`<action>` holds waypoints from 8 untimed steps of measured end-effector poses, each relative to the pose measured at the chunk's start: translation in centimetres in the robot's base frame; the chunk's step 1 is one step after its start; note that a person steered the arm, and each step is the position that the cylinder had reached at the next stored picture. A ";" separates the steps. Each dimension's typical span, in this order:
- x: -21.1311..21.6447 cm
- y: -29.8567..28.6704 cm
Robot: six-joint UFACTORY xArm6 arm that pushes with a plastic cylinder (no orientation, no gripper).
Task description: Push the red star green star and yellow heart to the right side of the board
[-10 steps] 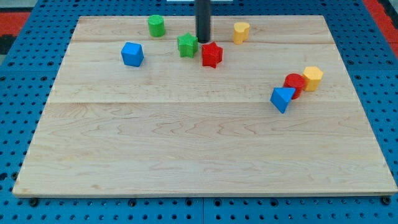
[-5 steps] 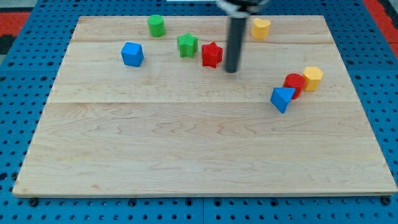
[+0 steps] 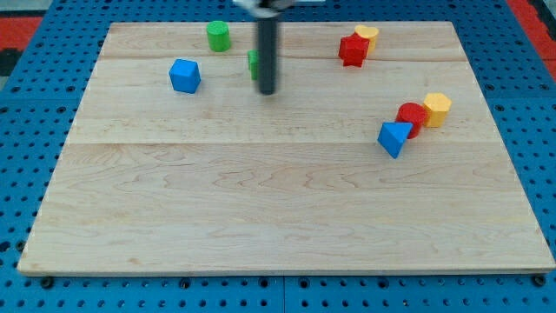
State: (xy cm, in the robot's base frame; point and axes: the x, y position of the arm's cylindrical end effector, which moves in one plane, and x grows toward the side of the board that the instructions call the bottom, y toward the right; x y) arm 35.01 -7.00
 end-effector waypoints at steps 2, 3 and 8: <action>-7.5 4.9; -7.6 11.1; -1.8 14.6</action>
